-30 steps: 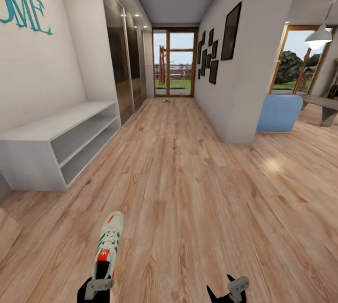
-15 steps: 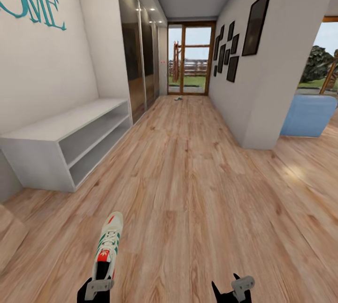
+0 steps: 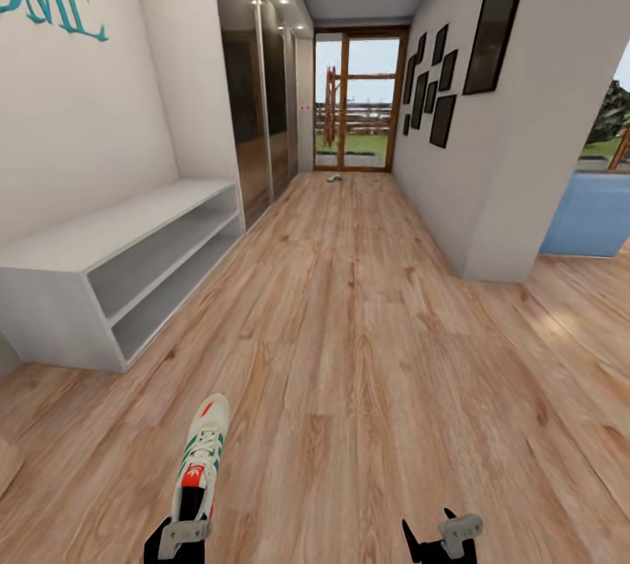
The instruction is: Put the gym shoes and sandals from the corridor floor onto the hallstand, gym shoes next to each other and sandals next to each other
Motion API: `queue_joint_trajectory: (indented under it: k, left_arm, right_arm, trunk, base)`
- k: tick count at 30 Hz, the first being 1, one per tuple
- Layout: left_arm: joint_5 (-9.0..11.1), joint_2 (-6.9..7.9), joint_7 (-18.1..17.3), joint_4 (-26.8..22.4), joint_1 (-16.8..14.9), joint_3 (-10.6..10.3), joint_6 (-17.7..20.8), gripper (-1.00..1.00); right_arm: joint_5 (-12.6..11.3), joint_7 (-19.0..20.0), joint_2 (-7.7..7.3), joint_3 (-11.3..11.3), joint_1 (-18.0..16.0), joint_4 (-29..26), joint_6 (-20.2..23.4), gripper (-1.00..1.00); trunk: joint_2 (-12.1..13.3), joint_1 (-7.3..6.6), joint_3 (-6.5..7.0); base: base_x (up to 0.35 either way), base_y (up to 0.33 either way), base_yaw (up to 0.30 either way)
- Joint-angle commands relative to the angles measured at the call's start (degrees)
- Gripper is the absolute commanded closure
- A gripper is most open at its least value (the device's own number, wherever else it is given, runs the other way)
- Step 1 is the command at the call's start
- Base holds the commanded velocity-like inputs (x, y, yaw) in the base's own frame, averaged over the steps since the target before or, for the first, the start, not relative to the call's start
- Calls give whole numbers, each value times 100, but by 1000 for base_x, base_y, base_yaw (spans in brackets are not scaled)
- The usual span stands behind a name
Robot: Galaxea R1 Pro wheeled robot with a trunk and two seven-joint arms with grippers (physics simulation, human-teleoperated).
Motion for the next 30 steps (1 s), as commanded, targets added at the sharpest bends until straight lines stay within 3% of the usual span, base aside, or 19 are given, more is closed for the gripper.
queue_joint_trajectory:
  k: [1,5,8,30]
  left_arm:
    - [-14,-2,-18,2,-3,16,-21,100]
    - [-14,-2,-20,5,-3,16,-21,100]
    - [-14,-2,-18,5,-3,16,-24,100]
    - [-22,-2,-26,160,-3,6,-26,100]
  right_arm:
    - [35,-98,1,-113,-3,1,-13,-100]
    - [37,-705,4,-482,-3,-1,1,-100]
    - [39,-835,10,-557,-3,-1,6,-100]
    - [30,-932,37,-617,-3,7,16,-100]
  trunk:
    - [-2,2,-15]
    - [-2,2,-51]
    - [-2,2,-78]
    - [-2,2,-278]
  base:
    - [338,-61,0]
    - [338,-69,0]
    - [338,-73,0]
    - [338,-79,3]
